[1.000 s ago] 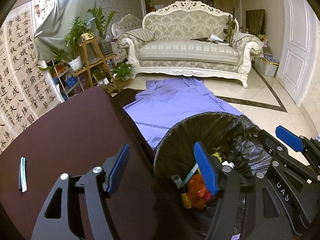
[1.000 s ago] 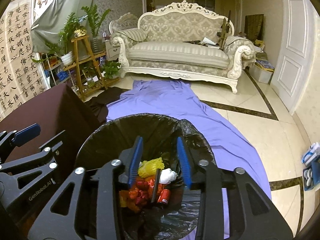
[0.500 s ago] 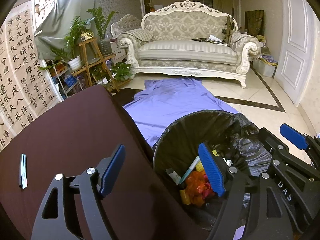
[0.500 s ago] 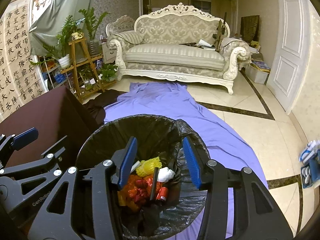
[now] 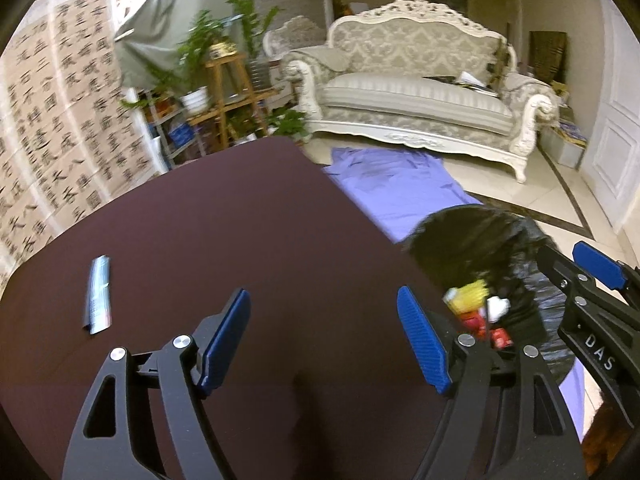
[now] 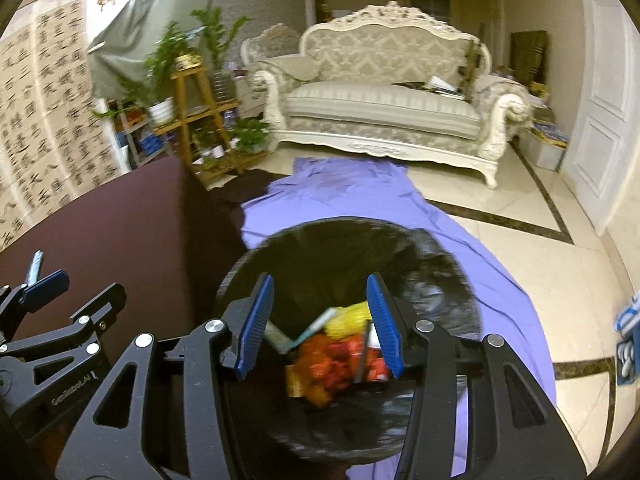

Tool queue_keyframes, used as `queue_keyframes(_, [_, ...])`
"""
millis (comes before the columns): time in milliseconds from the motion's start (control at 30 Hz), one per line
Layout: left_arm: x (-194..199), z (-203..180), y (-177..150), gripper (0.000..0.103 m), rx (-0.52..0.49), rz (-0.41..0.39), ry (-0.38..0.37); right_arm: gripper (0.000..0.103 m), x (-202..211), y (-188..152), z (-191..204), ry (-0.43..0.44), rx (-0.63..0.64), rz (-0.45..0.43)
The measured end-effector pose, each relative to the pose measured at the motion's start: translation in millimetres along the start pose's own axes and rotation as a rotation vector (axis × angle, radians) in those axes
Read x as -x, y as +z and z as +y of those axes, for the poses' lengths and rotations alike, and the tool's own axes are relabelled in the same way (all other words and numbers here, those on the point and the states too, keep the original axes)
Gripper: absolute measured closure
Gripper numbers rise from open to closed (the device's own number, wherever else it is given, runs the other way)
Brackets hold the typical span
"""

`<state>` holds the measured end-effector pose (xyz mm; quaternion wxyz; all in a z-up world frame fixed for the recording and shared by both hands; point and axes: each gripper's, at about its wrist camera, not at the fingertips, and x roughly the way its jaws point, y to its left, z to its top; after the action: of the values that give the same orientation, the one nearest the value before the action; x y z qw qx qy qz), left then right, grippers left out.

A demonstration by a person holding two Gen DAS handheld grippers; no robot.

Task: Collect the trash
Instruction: 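Move both open tools back toward the silver tube on the table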

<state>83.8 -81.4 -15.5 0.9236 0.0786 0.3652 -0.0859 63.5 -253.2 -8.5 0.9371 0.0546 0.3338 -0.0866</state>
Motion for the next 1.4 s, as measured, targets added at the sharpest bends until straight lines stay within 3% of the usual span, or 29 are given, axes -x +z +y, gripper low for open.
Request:
queue_keyframes(733, [20.8, 182.2, -57.8, 0.029, 0.288, 0.08, 0.285, 0.055, -3.4, -2.4, 188.3, 0.288, 0.279, 0.069])
queue_keyframes(1100, [24.9, 243.7, -70.5, 0.029, 0.332, 0.092, 0.359, 0.055, -11.2, -2.5, 268.1, 0.361, 0.375, 0.092])
queue_keyframes(1400, [19.9, 265.3, -69.1, 0.029, 0.339, 0.097, 0.347, 0.055, -21.0, -0.6, 319.7, 0.395, 0.435, 0.108])
